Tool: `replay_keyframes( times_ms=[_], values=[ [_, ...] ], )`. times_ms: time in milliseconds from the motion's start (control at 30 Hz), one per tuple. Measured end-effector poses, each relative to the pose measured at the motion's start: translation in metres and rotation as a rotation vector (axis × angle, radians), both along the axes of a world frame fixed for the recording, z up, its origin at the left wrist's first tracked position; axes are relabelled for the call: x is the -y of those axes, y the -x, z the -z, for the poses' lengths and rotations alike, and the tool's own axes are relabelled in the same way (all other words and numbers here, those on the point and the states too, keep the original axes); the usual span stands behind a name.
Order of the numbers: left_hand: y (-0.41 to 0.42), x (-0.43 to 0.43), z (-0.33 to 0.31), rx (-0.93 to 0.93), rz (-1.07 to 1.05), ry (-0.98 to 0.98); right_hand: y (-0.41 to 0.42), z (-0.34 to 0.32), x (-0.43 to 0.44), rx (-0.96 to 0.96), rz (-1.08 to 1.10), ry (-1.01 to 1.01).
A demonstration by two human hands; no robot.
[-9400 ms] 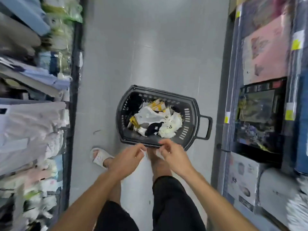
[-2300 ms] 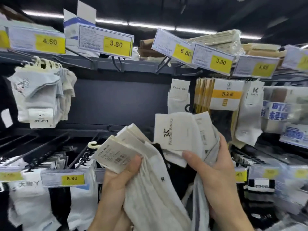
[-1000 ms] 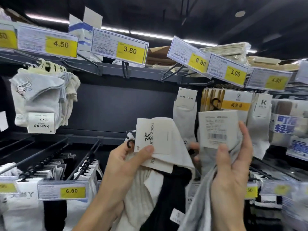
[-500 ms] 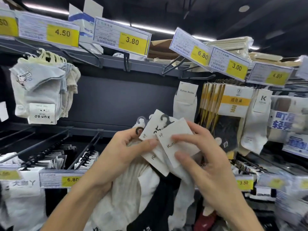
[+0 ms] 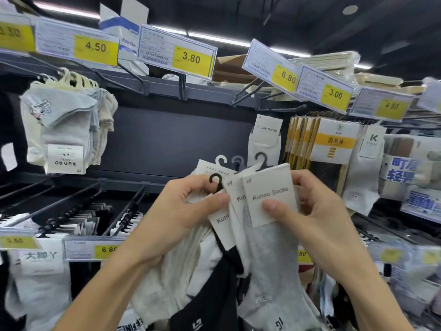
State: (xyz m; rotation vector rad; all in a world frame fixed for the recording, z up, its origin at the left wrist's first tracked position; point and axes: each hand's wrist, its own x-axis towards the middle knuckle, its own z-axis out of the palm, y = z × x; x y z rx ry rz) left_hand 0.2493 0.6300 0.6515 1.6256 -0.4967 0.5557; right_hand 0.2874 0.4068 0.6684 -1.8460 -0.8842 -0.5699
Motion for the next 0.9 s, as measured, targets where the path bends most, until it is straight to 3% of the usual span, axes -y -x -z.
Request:
replay_keyframes(
  times_ms=[100, 267, 633, 900],
  values=[
    [0.000, 0.002, -0.002, 0.017, -0.026, -0.066, 0.007, -0.004, 0.004, 0.051, 0.020, 0.128],
    [0.001, 0.002, -0.010, 0.075, -0.149, -0.131, 0.012, -0.007, 0.006, 0.068, -0.143, -0.106],
    [0.003, -0.028, -0.016, -0.161, -0.011, 0.245, 0.001, -0.011, 0.029, -0.057, -0.505, -0.645],
    [0.001, -0.038, -0.012, -0.187, -0.039, 0.273, -0.015, -0.017, 0.038, -0.069, -0.432, -0.724]
  ],
)
